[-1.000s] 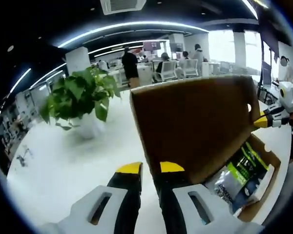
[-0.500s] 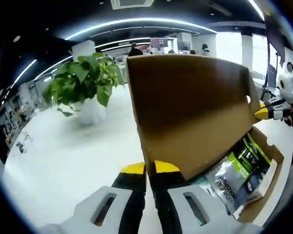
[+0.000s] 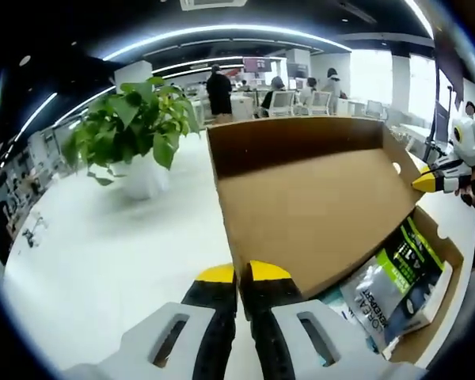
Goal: Operate the shoe box by opening the lid, removing the specified soft item, and placing it in the target area until the item is outside and the box remains undamaged.
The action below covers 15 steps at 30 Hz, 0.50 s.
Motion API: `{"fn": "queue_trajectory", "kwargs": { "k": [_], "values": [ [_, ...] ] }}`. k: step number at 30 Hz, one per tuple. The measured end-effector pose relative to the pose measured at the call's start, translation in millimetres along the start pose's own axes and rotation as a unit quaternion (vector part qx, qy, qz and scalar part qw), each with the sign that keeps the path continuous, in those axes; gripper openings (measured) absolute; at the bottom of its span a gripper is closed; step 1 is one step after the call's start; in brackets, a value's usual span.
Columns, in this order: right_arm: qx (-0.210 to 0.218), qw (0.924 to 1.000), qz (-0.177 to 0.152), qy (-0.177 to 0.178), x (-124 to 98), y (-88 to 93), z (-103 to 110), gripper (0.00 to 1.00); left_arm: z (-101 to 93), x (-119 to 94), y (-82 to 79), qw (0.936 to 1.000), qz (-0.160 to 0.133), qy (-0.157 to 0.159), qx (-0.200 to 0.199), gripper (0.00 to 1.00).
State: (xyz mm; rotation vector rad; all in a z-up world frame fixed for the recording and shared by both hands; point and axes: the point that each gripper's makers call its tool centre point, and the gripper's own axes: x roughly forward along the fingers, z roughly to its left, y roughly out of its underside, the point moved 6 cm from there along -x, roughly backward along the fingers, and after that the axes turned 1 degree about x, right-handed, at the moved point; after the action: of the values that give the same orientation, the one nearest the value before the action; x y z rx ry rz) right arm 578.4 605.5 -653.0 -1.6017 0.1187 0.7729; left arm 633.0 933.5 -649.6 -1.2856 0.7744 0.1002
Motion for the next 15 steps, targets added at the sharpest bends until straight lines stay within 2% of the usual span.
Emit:
{"fn": "queue_trajectory", "kwargs": {
  "k": [15],
  "values": [
    [0.018, 0.9998, 0.010, -0.002, 11.3, 1.5, -5.6, 0.04, 2.7, 10.3, -0.1, 0.9999, 0.014, 0.000, -0.010, 0.02]
  ]
}}
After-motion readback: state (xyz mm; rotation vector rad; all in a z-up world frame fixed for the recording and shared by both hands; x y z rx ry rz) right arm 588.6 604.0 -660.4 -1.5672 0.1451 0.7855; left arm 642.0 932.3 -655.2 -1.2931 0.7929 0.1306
